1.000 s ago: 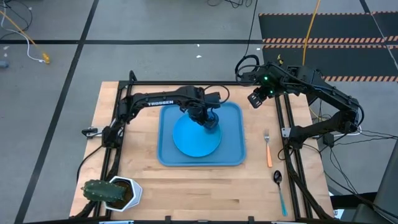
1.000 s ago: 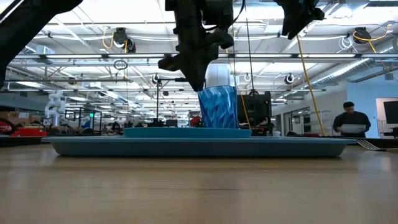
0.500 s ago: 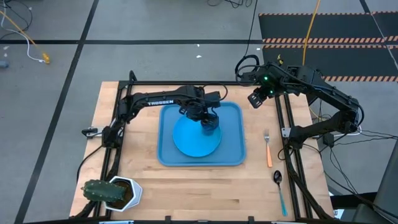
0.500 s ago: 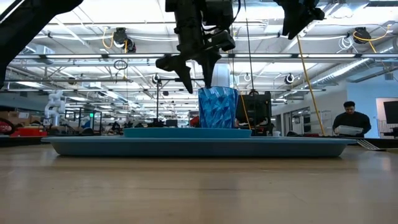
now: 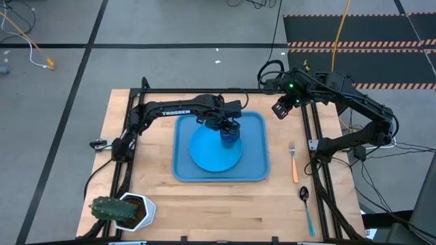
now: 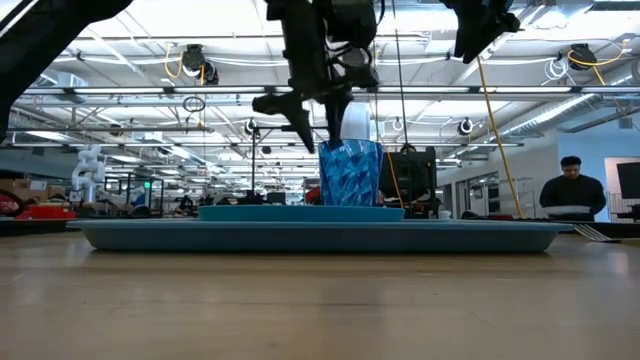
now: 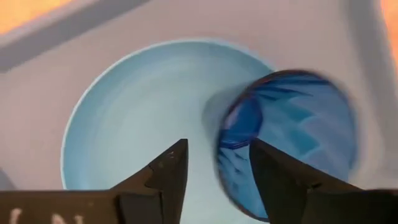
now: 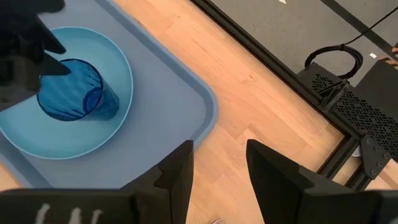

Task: Pick and place plate/cup/fork/spoon on tray
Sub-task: Put the blue glass on the blue serving tray to the top left of the blue plate

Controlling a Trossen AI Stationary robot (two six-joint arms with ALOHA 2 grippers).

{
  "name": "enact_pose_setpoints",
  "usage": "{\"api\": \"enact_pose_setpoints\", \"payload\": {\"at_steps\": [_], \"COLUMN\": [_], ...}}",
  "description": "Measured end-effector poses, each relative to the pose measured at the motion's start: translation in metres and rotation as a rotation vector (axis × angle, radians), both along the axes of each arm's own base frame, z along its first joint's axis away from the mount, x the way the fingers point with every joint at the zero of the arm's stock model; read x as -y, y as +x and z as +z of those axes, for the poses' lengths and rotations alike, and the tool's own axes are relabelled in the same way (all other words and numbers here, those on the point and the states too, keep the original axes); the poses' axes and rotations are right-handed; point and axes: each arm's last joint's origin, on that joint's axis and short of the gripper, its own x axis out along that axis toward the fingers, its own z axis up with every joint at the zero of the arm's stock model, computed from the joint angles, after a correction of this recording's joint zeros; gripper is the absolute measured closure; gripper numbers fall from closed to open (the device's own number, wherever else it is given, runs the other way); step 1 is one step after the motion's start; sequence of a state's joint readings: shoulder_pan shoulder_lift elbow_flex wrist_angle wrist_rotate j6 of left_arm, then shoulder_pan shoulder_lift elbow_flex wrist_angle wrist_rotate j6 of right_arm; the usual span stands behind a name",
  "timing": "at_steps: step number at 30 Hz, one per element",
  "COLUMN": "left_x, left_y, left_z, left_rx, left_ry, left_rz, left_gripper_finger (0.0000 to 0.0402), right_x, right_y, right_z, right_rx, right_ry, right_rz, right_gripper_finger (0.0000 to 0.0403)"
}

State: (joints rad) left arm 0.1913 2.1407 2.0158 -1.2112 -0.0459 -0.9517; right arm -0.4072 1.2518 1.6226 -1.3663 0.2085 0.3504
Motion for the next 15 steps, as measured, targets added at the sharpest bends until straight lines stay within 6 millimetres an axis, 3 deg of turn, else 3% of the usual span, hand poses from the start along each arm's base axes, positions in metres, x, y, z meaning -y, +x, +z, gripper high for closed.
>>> {"api": "enact_pose_setpoints", "payload": {"at_steps": [6,11,15], "left_x": [0.003,0.002,0.001], "left_y": [-0.004,-0.002,-0.003], "left_z": [-0.032,-0.031,-0.03], "left_rx": [-0.055,-0.032,-0.04], "left_ry": [-0.111,-0.109,-0.101], "left_rz": [0.004,-0.004,-0.043], "left_gripper_finger": [0.026,0.0279,0.0325], "right_x": [0.0,0.001,0.005], "right_y": [0.0,-0.001,-0.002], "right_z": [0.0,0.0,0.0], "right_rx": [-0.002,-0.009,-0.009], "right_ry": [-0.002,-0.008,-0.008], "right_rz": [0.005,0.012,-0.01], "right_gripper_finger": [0.0261,0.0261,0.0261]}}
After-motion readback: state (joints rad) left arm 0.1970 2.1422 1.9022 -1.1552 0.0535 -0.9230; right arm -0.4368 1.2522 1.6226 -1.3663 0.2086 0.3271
